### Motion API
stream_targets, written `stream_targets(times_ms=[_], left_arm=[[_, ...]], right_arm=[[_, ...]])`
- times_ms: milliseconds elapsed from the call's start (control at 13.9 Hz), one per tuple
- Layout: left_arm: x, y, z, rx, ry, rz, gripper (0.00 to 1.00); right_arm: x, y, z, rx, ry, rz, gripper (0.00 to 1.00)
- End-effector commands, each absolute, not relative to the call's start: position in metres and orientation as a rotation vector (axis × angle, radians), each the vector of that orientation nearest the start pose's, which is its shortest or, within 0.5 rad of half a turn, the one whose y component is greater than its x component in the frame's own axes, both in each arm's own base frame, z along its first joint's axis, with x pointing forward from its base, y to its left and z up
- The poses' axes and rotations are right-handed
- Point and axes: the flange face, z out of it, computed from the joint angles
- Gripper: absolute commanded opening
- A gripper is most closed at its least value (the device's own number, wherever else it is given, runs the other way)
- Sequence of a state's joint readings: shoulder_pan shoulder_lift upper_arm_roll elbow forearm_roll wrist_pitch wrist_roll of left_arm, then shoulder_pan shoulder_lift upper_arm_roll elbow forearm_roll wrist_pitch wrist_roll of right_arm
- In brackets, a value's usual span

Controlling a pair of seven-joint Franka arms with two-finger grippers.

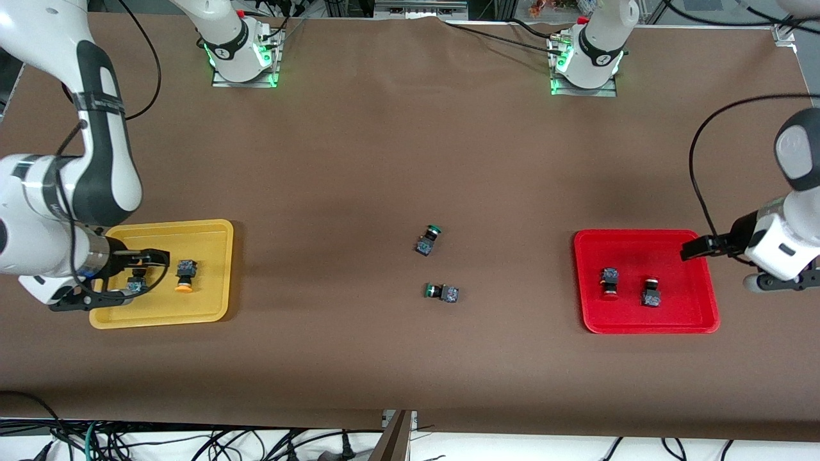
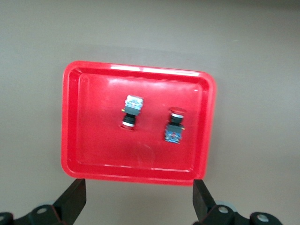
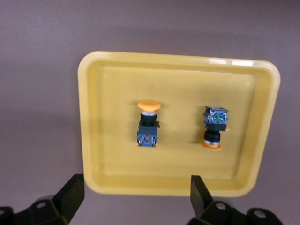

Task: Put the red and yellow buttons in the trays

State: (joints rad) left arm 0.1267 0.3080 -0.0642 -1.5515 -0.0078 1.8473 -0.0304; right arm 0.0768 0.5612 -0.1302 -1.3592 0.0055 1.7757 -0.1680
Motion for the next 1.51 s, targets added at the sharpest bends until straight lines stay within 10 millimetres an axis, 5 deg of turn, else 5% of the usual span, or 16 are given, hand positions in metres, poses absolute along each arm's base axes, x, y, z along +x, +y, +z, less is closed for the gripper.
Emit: stream_targets(times_ms=[0, 288, 504, 936, 1081, 1441], left_arm=[[0.612, 0.019, 0.509, -3.165, -0.064, -0.011, 1.0], [0.562, -0.021, 0.539, -3.171, 0.017, -0.054, 1.0], [0.555, -0.04, 0.551, -3.189, 0.054, -0.06, 1.0], [0.558, -0.02, 0.59, -3.194, 0.006, -0.081, 1.0], [0.556, -0.02, 0.596, -3.193, 0.001, -0.052, 1.0], [0.552, -0.022, 0.586, -3.177, 0.02, 0.062, 1.0]], right_arm=[[0.693, -0.016, 0.445, -3.149, -0.231, 0.273, 1.0], [0.663, -0.011, 0.523, -3.142, -0.219, 0.225, 1.0], [0.629, 0.006, 0.557, -3.128, -0.293, 0.267, 1.0], [0.571, -0.005, 0.64, -3.13, -0.281, 0.105, 1.0], [0.552, -0.011, 0.634, -3.123, -0.264, 0.149, 1.0], [0.559, 0.001, 0.627, -3.13, -0.299, 0.171, 1.0]])
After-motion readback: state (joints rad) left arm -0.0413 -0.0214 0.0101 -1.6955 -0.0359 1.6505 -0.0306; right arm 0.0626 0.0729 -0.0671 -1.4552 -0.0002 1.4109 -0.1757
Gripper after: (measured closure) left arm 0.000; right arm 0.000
